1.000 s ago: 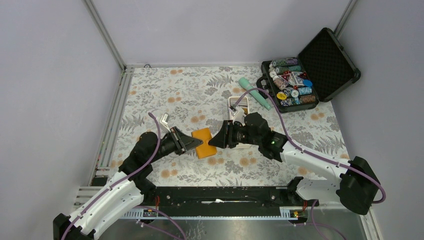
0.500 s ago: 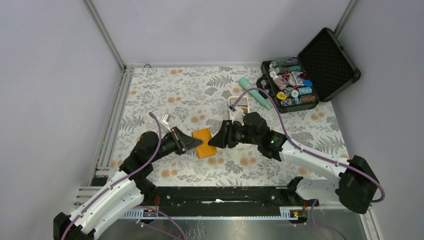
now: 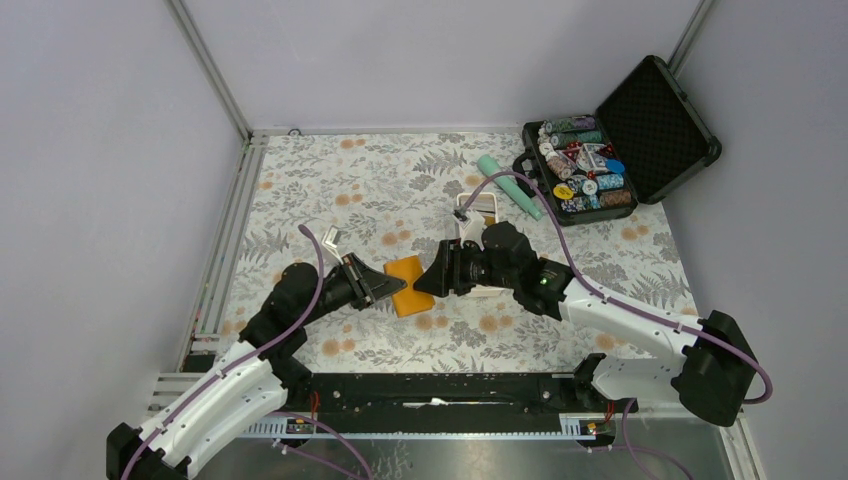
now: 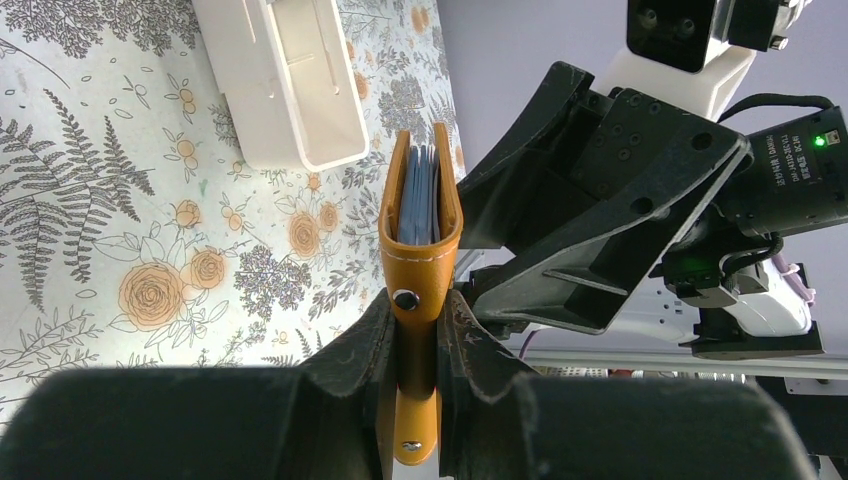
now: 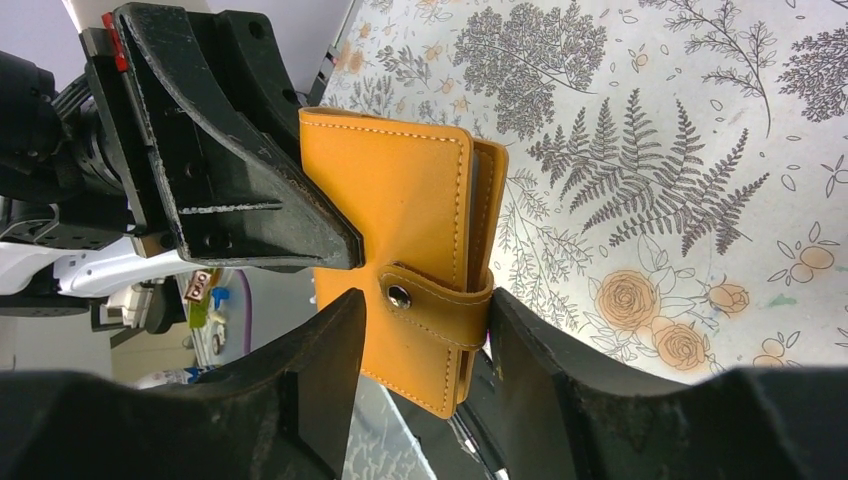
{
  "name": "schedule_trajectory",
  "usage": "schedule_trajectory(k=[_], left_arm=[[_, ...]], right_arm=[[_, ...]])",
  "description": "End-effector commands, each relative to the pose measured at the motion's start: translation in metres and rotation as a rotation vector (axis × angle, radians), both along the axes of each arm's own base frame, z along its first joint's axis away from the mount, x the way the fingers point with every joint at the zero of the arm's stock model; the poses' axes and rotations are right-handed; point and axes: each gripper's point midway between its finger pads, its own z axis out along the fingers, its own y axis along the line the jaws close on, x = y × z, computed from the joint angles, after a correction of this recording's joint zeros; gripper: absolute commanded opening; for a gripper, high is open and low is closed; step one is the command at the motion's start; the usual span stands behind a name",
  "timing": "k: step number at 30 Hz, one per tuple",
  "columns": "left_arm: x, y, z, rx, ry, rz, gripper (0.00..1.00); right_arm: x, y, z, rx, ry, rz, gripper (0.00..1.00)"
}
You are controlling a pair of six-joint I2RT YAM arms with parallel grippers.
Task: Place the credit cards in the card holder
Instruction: Close the card holder at the center of the board.
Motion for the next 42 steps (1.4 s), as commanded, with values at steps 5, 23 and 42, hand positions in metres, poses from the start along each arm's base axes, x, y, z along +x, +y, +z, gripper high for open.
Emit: schedule_trajectory(k=[5, 23, 42], left_arm=[[0.001, -0.002, 0.029, -0.051, -0.058, -0.002, 0.0], [0.0, 0.0, 0.025, -0.05, -0.051, 0.011, 0.0], [-0.002, 0.002, 0.03, -0.066, -0.062, 0.015, 0.0]], right_arm=[[0.01, 0.003, 0.019, 0.0, -0.083, -0.023, 0.59], [0.01, -0.006, 0.023, 0.001, -0.094, -0.057, 0.52], [0.003, -0.002, 0.018, 0.017, -0.074, -0.019, 0.43]])
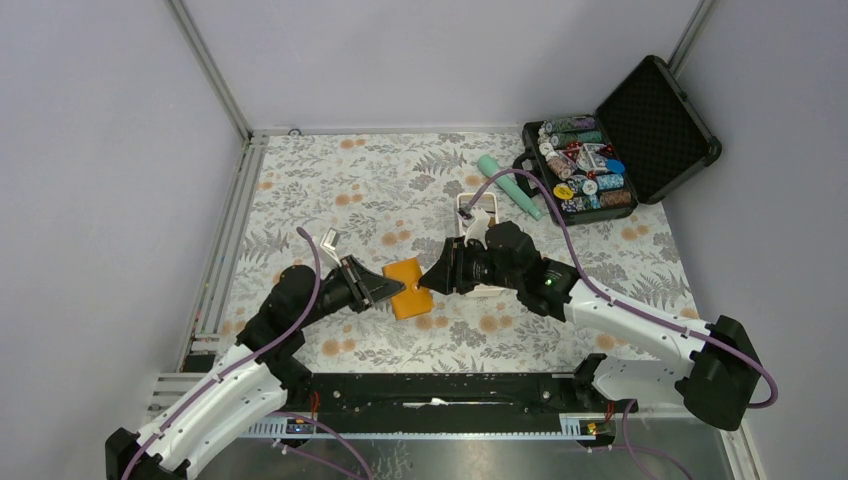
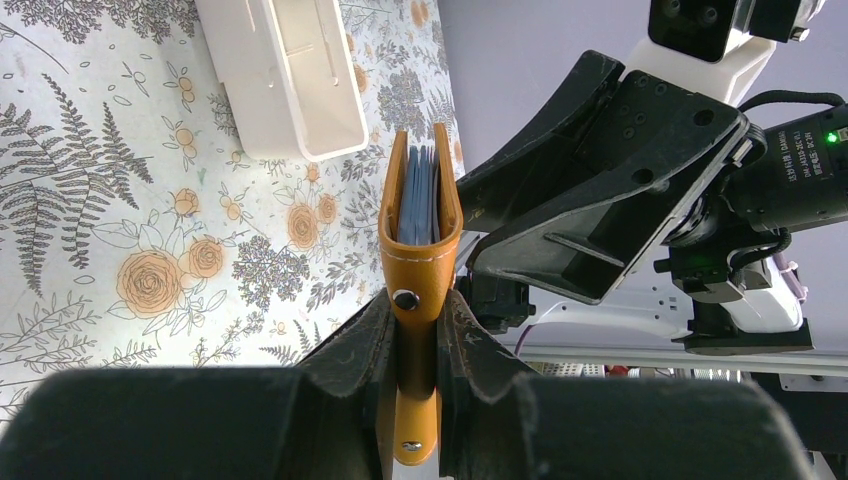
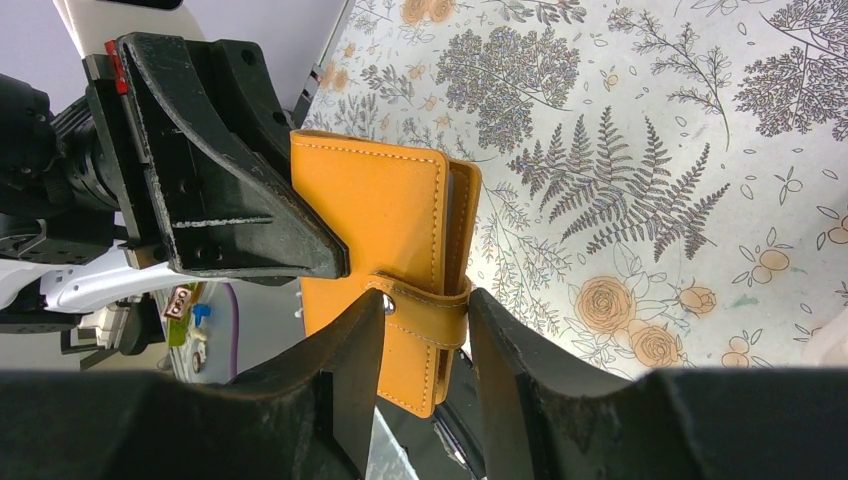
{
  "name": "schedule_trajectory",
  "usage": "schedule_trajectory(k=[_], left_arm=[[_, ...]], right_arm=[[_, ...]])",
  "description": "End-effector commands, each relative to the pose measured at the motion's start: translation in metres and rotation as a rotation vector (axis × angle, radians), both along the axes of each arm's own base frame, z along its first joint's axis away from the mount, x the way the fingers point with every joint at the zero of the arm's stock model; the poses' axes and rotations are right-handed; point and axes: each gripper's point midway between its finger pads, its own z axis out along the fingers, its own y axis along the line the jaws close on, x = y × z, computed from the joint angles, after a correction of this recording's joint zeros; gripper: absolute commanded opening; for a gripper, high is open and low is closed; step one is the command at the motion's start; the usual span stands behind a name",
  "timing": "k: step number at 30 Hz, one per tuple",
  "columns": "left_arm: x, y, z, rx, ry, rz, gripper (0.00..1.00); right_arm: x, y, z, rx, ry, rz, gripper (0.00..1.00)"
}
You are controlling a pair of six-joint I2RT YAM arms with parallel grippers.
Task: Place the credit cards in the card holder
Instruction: Close the card holder at the center of the board.
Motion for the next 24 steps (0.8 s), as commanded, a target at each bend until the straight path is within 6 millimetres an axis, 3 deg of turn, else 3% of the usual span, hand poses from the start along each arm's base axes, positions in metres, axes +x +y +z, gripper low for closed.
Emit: schedule_trajectory(k=[1, 15, 24], left_arm=[[0.0036, -0.0005, 0.0306, -0.064, -0.073, 0.016, 0.0], [0.0049, 0.0, 0.0342, -0.088, -0.073, 0.029, 0.0], [0.0043, -0.001, 0.0346, -0.096, -0.072, 0.023, 0.0]], right_arm=[[-0.0026, 0.0056, 0.0126, 0.039, -0.034, 0.023, 0.43], [-0.0094, 0.0084, 0.0096, 0.031, -0.037, 0.08, 0.48], [-0.0093, 0.0086, 0.0104, 0.035, -0.042, 0.081, 0.46]])
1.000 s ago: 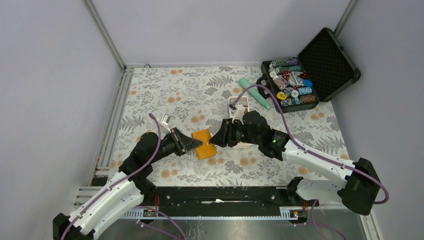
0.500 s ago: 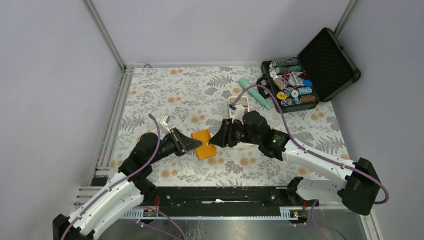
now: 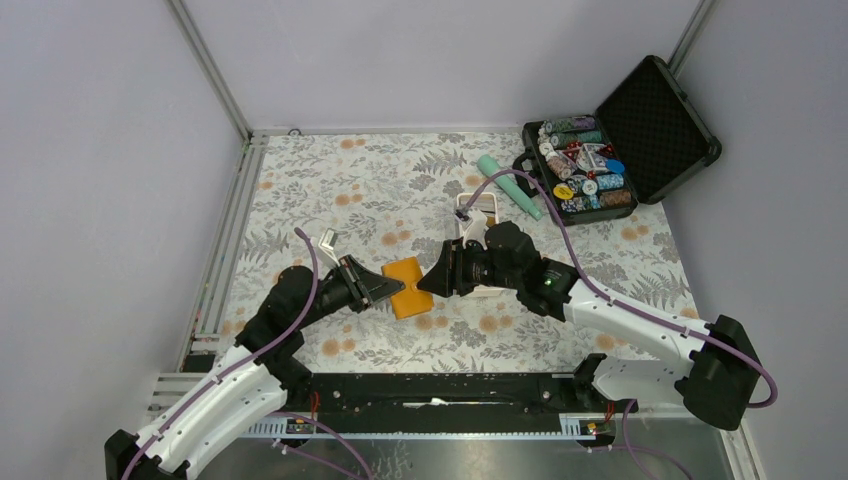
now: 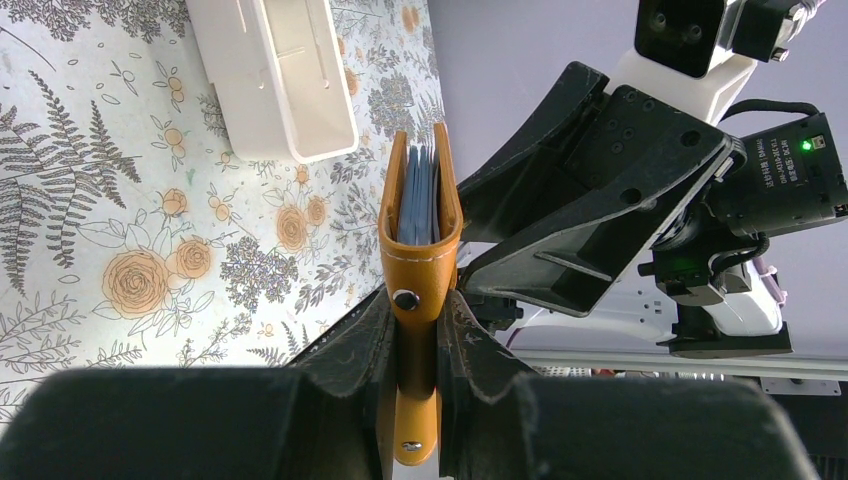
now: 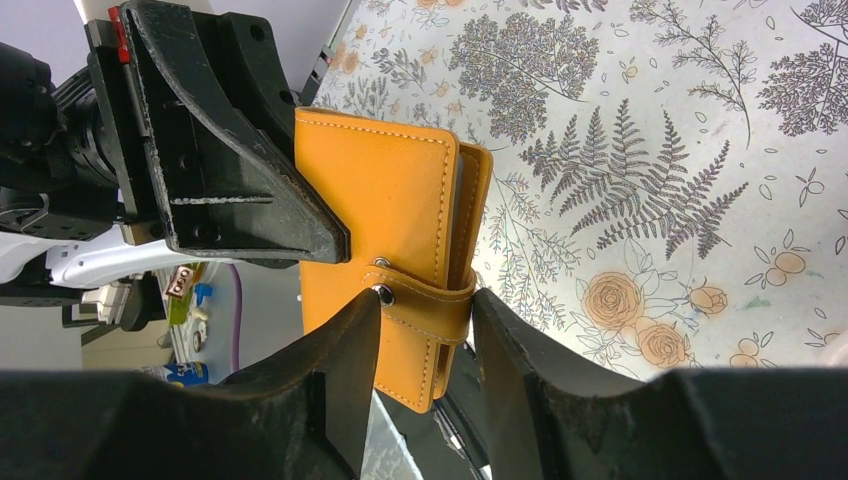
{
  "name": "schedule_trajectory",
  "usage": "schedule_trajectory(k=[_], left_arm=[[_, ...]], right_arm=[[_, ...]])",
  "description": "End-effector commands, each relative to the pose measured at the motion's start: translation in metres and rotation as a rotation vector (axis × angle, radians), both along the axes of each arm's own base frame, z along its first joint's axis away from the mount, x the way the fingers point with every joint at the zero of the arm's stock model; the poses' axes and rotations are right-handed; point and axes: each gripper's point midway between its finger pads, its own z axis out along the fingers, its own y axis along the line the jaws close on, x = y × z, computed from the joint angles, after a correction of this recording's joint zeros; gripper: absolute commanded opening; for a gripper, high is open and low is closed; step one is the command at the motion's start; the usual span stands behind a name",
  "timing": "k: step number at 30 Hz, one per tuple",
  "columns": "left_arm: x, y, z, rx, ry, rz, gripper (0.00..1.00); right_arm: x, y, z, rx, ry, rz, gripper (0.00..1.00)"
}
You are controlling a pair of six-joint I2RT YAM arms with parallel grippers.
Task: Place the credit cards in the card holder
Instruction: Close the card holder at the center of the board.
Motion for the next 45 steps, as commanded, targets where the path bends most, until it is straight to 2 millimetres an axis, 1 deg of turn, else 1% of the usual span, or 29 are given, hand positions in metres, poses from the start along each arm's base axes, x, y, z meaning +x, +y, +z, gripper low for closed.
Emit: schedule_trajectory(k=[1, 11, 19, 28, 34, 39, 45], left_arm=[[0.004, -0.002, 0.03, -0.072, -0.083, 0.011, 0.0], [0.003, -0.003, 0.03, -0.071, -0.085, -0.003, 0.0], [0.003, -0.004, 0.031, -0.071, -0.086, -0.007, 0.0], [0.001, -0.006, 0.029, -0.068, -0.081, -0.023, 0.0], [0.001, -0.007, 0.029, -0.068, -0.079, -0.032, 0.0], [0.0, -0.008, 0.026, -0.065, -0.07, -0.041, 0.0], [-0.001, -0.01, 0.019, -0.057, -0.053, -0.053, 0.0]], right_arm=[[-0.003, 0.007, 0.01, 0.033, -0.038, 0.033, 0.45], [-0.001, 0.013, 0.008, 0.052, -0.024, 0.036, 0.43], [-0.001, 0.015, 0.007, 0.051, -0.028, 0.039, 0.43], [0.002, 0.015, 0.002, 0.04, -0.022, 0.008, 0.38], [0.003, 0.017, 0.0, 0.041, -0.018, 0.001, 0.38], [0.005, 0.016, -0.002, 0.038, -0.012, -0.014, 0.37], [0.008, 0.016, -0.007, 0.032, -0.002, -0.038, 0.33]])
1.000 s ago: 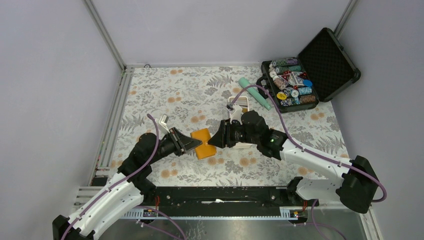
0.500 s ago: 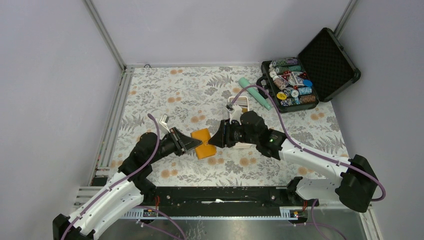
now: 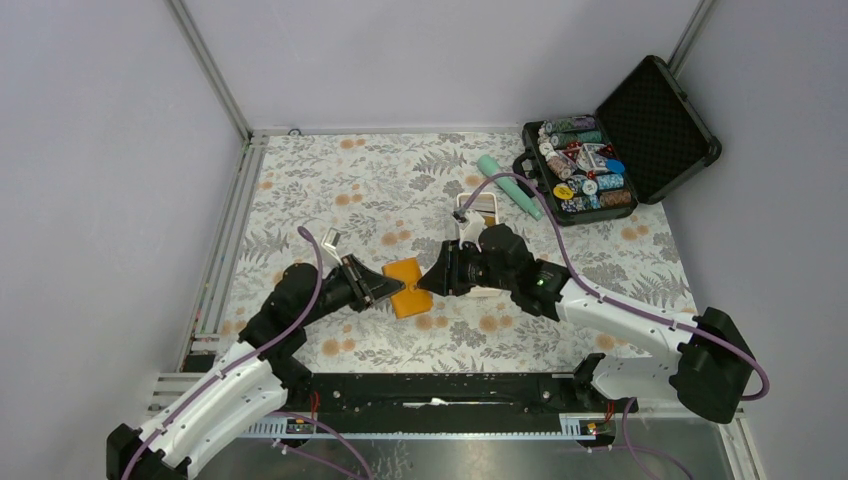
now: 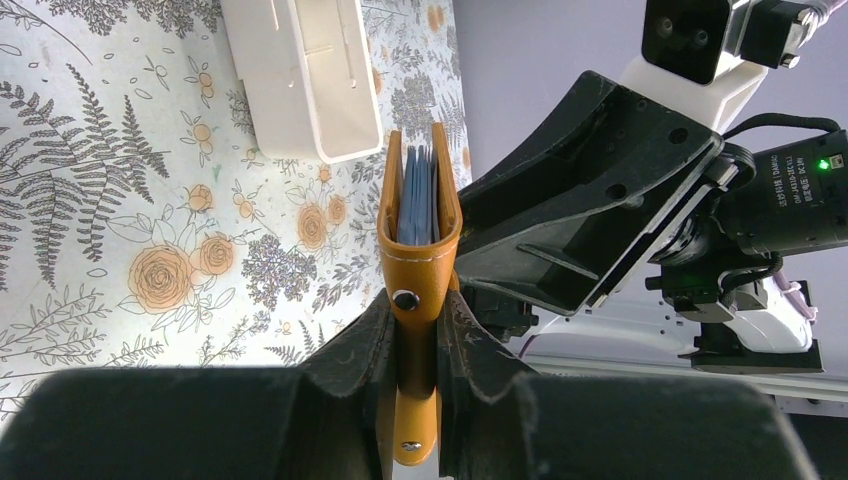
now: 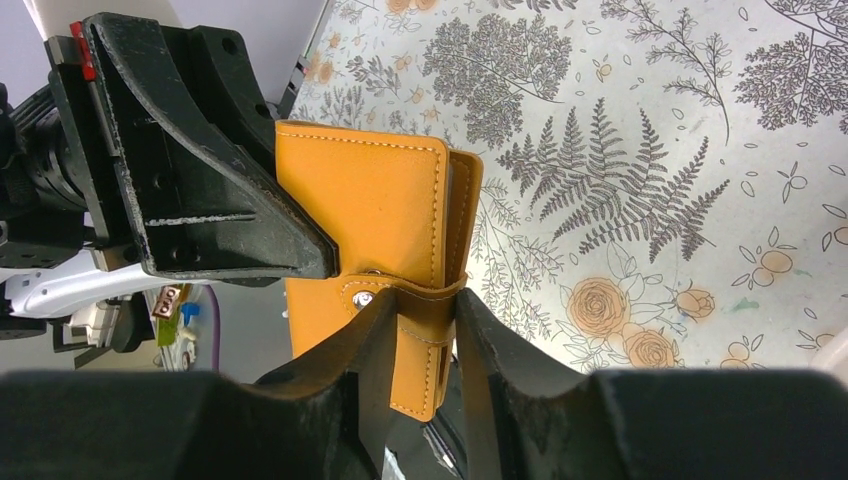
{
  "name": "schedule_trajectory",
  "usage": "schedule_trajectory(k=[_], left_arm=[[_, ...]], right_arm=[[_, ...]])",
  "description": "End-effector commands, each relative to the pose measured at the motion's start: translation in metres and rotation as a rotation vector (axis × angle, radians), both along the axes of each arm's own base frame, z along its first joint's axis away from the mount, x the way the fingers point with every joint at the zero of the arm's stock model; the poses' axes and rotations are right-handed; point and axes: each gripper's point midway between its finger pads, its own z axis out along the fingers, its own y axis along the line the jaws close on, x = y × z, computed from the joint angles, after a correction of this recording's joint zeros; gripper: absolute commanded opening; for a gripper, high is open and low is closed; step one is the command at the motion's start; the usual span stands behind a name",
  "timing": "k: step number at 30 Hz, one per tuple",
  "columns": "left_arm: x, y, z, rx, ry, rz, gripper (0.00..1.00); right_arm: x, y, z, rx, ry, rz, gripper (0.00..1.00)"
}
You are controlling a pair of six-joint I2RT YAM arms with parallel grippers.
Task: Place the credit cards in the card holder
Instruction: Close the card holder at the center of the board.
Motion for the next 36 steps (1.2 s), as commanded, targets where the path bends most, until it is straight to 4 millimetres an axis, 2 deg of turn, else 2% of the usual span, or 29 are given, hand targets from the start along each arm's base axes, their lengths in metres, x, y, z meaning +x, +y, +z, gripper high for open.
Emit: schedule_trajectory(k=[1, 7, 11, 14, 17, 20, 27, 33, 34, 36], left_arm=[[-0.005, -0.009, 0.028, -0.084, -0.082, -0.059, 0.0], [-0.002, -0.012, 0.019, -0.082, -0.077, -0.062, 0.0], [0.002, -0.015, 0.007, -0.079, -0.073, -0.064, 0.0], [0.008, -0.015, -0.02, -0.037, -0.062, -0.045, 0.0], [0.014, -0.01, -0.056, 0.048, -0.048, -0.02, 0.0], [0.016, -0.011, -0.081, 0.074, -0.039, -0.022, 0.0], [0.025, -0.019, -0.108, 0.151, -0.062, -0.043, 0.0], [0.026, -0.021, -0.141, 0.209, -0.008, -0.057, 0.01], [0.027, -0.021, -0.146, 0.216, 0.006, -0.055, 0.04], [0.025, -0.019, -0.159, 0.233, 0.043, -0.051, 0.18]], right_arm=[[0.0, 0.011, 0.006, 0.047, -0.016, -0.004, 0.32], [0.001, 0.008, -0.005, 0.031, -0.005, -0.015, 0.23], [0.003, 0.002, -0.022, 0.001, -0.002, -0.046, 0.19], [0.01, -0.008, -0.046, -0.044, -0.008, -0.105, 0.17], [0.016, -0.022, -0.072, -0.093, -0.018, -0.172, 0.17], [0.016, -0.031, -0.091, -0.124, -0.018, -0.198, 0.17], [0.012, -0.028, -0.102, -0.114, -0.007, -0.174, 0.17], [0.01, -0.027, -0.11, -0.124, 0.006, -0.162, 0.31], [0.009, -0.027, -0.111, -0.128, 0.008, -0.157, 0.32], [0.008, -0.026, -0.114, -0.141, 0.018, -0.147, 0.36]])
